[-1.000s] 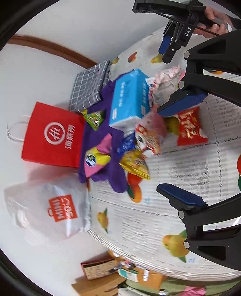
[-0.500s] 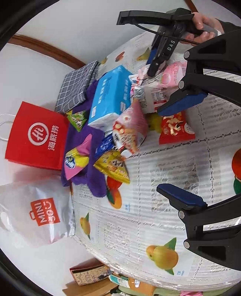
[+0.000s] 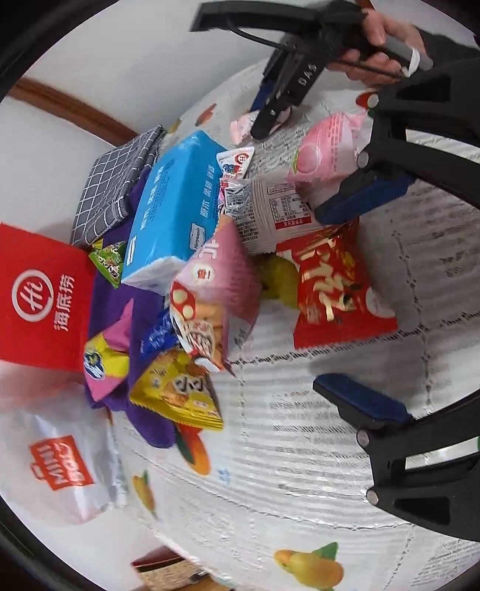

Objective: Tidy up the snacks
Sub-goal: 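Grasp the red candy packet with the left tool while the right tool grasps a pink pastry packet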

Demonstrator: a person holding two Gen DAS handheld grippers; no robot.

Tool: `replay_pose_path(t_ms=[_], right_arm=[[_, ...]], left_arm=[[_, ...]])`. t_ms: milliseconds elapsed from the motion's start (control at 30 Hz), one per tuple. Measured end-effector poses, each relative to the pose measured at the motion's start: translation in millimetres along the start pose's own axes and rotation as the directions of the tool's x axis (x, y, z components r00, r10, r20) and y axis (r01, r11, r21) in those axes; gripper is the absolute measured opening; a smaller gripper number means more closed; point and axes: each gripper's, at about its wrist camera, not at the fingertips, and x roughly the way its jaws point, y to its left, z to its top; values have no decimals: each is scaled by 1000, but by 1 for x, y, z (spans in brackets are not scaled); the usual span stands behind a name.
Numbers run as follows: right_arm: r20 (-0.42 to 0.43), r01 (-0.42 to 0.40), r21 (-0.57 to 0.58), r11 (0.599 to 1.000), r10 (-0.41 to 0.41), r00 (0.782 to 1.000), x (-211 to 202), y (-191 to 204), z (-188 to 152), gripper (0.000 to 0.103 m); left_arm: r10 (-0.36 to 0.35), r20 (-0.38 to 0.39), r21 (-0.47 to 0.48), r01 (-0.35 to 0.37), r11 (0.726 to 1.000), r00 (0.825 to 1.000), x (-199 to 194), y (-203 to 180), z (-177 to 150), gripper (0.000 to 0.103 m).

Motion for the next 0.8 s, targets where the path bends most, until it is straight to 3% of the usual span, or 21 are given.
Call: replay_pose_path(t_ms=[167,300,433,633,800], right_arm=[[-17,1,-13,1000,-2,1000,3,3,0,43],[-13,-14,-2,1000,14,1000,4,0,-1,43],[-18,-19,1,1000,19,1000,5,0,0,43],[-22,-25,0,1000,25,999,6,0,0,46],[-32,6,-32,999,-7,999,7,6,1,47]], left_arm=[[66,25,44,-67,997,998,7,-10,-2,81],[86,47,59,-88,994,995,4,-4,-3,66],[106,50,70,-109,992,993,1,9,-4,66],[115,58,9,-115,993,992,2,28,2,66],[117,55,-6,-117,993,992,6,32,9,65]])
